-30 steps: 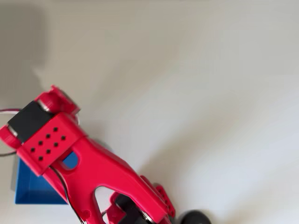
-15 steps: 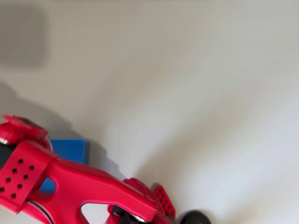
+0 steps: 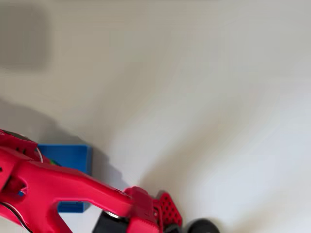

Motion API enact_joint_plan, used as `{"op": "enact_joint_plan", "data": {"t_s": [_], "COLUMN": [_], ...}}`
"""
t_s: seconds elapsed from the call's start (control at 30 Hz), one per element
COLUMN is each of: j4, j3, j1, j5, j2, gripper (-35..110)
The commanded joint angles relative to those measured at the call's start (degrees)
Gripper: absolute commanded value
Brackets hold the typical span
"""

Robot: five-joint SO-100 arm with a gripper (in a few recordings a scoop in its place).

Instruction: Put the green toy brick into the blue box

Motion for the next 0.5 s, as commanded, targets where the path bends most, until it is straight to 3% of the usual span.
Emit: {"op": "enact_joint_plan", "data": {"t_s": [0.0, 0.47], "j4": [0.4, -5.4], "j3": [-4.6, -5.4], "j1": [-1.2, -1.2], "j5": [0.9, -12.6], "j2": [-2.5, -9.4], "gripper": [0, 3]}}
